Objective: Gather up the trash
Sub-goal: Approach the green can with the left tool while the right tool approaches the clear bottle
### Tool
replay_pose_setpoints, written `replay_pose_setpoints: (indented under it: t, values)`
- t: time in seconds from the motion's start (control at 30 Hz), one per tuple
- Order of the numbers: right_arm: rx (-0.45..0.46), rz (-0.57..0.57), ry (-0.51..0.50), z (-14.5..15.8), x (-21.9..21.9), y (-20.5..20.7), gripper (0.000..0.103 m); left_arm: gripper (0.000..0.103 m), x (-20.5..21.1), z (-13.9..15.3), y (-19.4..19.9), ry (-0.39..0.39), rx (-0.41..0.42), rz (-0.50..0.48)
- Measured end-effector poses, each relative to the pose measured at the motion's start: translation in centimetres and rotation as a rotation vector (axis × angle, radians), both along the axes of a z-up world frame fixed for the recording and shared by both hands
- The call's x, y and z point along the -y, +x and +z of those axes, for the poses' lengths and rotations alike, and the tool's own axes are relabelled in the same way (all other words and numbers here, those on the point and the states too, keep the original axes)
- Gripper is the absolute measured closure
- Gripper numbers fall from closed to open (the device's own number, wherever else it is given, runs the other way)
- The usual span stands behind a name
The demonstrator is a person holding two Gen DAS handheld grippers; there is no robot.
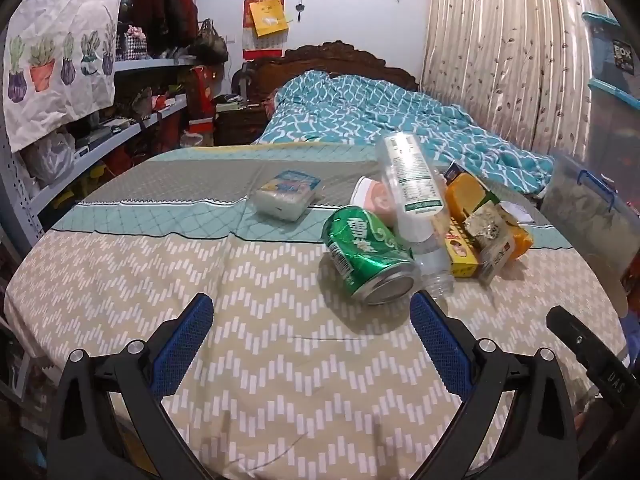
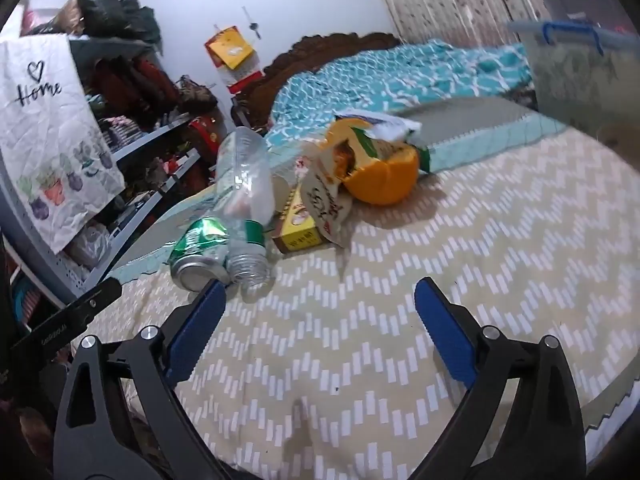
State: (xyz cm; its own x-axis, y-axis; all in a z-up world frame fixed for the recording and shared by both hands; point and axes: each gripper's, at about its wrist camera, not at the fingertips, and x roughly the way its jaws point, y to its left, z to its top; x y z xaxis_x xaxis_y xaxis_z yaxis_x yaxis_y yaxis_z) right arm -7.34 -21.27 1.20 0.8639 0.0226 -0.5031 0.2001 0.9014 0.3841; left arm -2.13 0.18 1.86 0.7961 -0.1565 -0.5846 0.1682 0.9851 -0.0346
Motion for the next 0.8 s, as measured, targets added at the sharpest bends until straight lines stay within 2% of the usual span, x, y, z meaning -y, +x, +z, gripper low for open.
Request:
replay_pose_setpoints:
  t: [0.23, 0.47, 0.8]
  values:
    - [-0.001, 0.044, -0.024, -0.1, -0.9, 0.1, 0.023, 0.009, 0.0, -0.5, -0.4, -0.013, -0.022, 0.001]
    - [-0.012, 0.088, -0.051, -0.3, -1.7, 0.4, 0.039, 0.009, -0.3, -1.2, -0.1, -0.002, -0.053, 0.022]
    - [-0.018, 0.110, -0.074, -0.5, -2.5, 0.4, 0.045, 0.009, -0.8, -2.3, 0.6, -0.013, -0.076, 0.035]
